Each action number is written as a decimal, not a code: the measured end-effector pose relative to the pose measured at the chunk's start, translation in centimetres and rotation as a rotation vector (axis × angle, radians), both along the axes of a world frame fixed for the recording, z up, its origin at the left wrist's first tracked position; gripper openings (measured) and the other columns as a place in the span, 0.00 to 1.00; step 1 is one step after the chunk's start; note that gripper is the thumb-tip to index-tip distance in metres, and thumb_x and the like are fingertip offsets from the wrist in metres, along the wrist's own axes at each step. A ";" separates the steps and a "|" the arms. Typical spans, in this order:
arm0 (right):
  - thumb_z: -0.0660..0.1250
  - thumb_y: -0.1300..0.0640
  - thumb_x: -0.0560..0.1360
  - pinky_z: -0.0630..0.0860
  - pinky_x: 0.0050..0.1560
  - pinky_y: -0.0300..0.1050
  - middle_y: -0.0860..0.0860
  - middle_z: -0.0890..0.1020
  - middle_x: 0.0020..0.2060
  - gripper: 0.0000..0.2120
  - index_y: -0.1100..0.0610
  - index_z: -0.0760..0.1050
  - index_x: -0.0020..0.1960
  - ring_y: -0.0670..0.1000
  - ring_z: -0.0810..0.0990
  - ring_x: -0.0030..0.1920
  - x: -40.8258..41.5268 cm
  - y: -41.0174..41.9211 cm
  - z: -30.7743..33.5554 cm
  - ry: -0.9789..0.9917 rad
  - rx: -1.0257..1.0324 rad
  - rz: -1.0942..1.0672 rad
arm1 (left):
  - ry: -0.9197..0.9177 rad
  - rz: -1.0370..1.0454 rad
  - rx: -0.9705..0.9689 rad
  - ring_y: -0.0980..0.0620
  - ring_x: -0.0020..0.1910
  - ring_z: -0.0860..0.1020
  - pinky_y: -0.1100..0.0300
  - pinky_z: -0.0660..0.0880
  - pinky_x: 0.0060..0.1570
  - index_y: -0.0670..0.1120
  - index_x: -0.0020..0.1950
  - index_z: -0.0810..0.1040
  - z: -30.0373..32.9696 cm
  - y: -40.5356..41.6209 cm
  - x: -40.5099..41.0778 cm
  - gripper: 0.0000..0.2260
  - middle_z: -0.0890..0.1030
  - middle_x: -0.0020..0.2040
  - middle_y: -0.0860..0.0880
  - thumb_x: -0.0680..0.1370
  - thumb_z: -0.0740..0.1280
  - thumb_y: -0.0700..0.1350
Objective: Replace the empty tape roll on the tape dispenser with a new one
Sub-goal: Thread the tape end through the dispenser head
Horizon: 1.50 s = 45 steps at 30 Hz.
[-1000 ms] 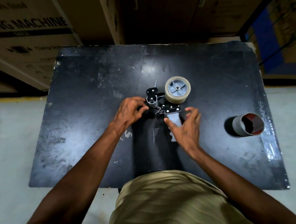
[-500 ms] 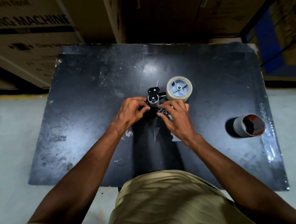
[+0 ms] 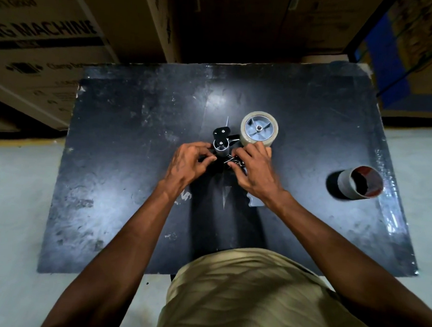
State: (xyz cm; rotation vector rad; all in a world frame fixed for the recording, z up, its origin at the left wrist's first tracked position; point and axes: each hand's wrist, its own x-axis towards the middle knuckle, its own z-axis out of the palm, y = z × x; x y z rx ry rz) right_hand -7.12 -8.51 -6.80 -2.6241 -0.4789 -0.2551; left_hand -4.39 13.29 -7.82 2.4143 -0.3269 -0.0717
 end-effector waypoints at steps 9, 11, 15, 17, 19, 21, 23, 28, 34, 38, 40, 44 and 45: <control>0.71 0.49 0.73 0.67 0.50 0.51 0.55 0.75 0.46 0.12 0.56 0.79 0.50 0.56 0.72 0.49 -0.2 0.8 0.4 0.020 0.026 -0.104 | -0.009 0.002 0.003 0.49 0.50 0.84 0.55 0.81 0.51 0.43 0.46 0.87 0.3 -0.2 -0.1 0.06 0.86 0.54 0.48 0.73 0.75 0.44; 0.72 0.49 0.73 0.67 0.50 0.51 0.54 0.74 0.47 0.12 0.57 0.80 0.49 0.55 0.73 0.49 -0.2 0.9 0.3 0.026 0.056 -0.119 | -0.006 0.001 0.011 0.49 0.50 0.84 0.55 0.81 0.52 0.43 0.46 0.87 0.4 -0.2 -0.2 0.06 0.85 0.54 0.48 0.73 0.75 0.45; 0.73 0.50 0.73 0.65 0.50 0.49 0.54 0.75 0.45 0.12 0.58 0.80 0.48 0.56 0.74 0.48 -0.2 1.1 0.4 0.011 0.073 -0.156 | 0.003 0.004 0.022 0.49 0.52 0.84 0.56 0.80 0.54 0.44 0.47 0.87 0.6 -0.2 -0.3 0.07 0.85 0.55 0.47 0.73 0.75 0.46; 0.73 0.50 0.73 0.65 0.50 0.49 0.55 0.76 0.44 0.11 0.58 0.80 0.46 0.57 0.74 0.48 -0.2 1.3 0.4 0.008 0.080 -0.186 | 0.002 -0.003 0.033 0.48 0.53 0.84 0.56 0.79 0.55 0.44 0.47 0.87 0.7 -0.1 -0.3 0.07 0.85 0.55 0.47 0.73 0.74 0.46; 0.72 0.51 0.73 0.65 0.50 0.50 0.55 0.76 0.43 0.10 0.59 0.80 0.45 0.58 0.74 0.47 -0.1 1.5 0.4 0.002 0.078 -0.210 | 0.001 -0.006 0.035 0.49 0.53 0.83 0.57 0.79 0.55 0.44 0.47 0.87 0.8 -0.1 -0.4 0.07 0.85 0.55 0.47 0.73 0.74 0.45; 0.72 0.51 0.73 0.66 0.50 0.50 0.55 0.76 0.43 0.10 0.59 0.79 0.45 0.58 0.74 0.48 0.0 1.6 0.4 0.004 0.082 -0.213 | 0.004 0.003 0.036 0.49 0.53 0.83 0.59 0.78 0.56 0.45 0.48 0.87 0.9 -0.1 -0.5 0.07 0.85 0.55 0.47 0.73 0.74 0.46; 0.73 0.53 0.73 0.70 0.52 0.53 0.55 0.76 0.46 0.09 0.58 0.79 0.47 0.57 0.74 0.50 -0.2 1.3 0.5 0.011 0.131 -0.198 | 0.008 0.005 0.039 0.50 0.53 0.83 0.60 0.77 0.56 0.45 0.48 0.87 0.9 -0.1 -0.4 0.06 0.85 0.55 0.47 0.74 0.74 0.45; 0.75 0.46 0.68 0.69 0.61 0.51 0.56 0.70 0.62 0.29 0.54 0.73 0.66 0.57 0.70 0.62 -2.4 0.0 1.0 0.099 0.123 -0.250 | 0.007 -0.012 0.034 0.50 0.51 0.83 0.60 0.78 0.54 0.44 0.47 0.87 1.1 0.0 -0.4 0.06 0.85 0.53 0.48 0.73 0.75 0.45; 0.76 0.48 0.72 0.79 0.31 0.40 0.58 0.84 0.41 0.19 0.59 0.75 0.53 0.52 0.82 0.33 -3.4 -1.2 2.7 0.949 0.716 -0.596 | 0.013 -0.040 0.078 0.51 0.50 0.83 0.56 0.79 0.52 0.46 0.48 0.86 1.2 0.1 -0.4 0.07 0.85 0.52 0.49 0.74 0.73 0.47; 0.70 0.62 0.77 0.78 0.29 0.42 0.64 0.79 0.41 0.04 0.63 0.78 0.48 0.55 0.79 0.32 -2.4 -1.7 2.5 1.311 1.171 -0.487 | 0.034 -0.084 0.096 0.50 0.48 0.82 0.59 0.77 0.50 0.45 0.50 0.86 1.6 0.2 -0.5 0.08 0.85 0.50 0.49 0.74 0.72 0.47; 0.67 0.63 0.77 0.76 0.29 0.41 0.60 0.80 0.41 0.03 0.63 0.77 0.48 0.53 0.79 0.32 -1.8 -1.9 2.8 1.450 1.227 -0.429 | 0.082 -0.088 0.072 0.52 0.47 0.82 0.64 0.74 0.49 0.45 0.51 0.86 1.8 0.3 -0.4 0.08 0.84 0.49 0.49 0.74 0.73 0.46; 0.64 0.60 0.78 0.75 0.26 0.36 0.52 0.81 0.36 0.06 0.62 0.78 0.50 0.45 0.77 0.27 -1.0 -2.1 3.8 1.573 1.218 -0.374 | 0.203 -0.090 0.001 0.55 0.45 0.80 0.72 0.71 0.46 0.45 0.52 0.86 2.7 0.5 0.1 0.08 0.84 0.47 0.49 0.74 0.75 0.44; 0.66 0.59 0.77 0.74 0.26 0.35 0.51 0.79 0.33 0.06 0.62 0.77 0.49 0.44 0.75 0.25 -0.8 -2.1 4.1 1.596 1.265 -0.371 | 0.225 -0.088 -0.019 0.56 0.44 0.80 0.74 0.71 0.46 0.45 0.52 0.87 3.1 0.7 0.2 0.08 0.84 0.47 0.49 0.74 0.75 0.44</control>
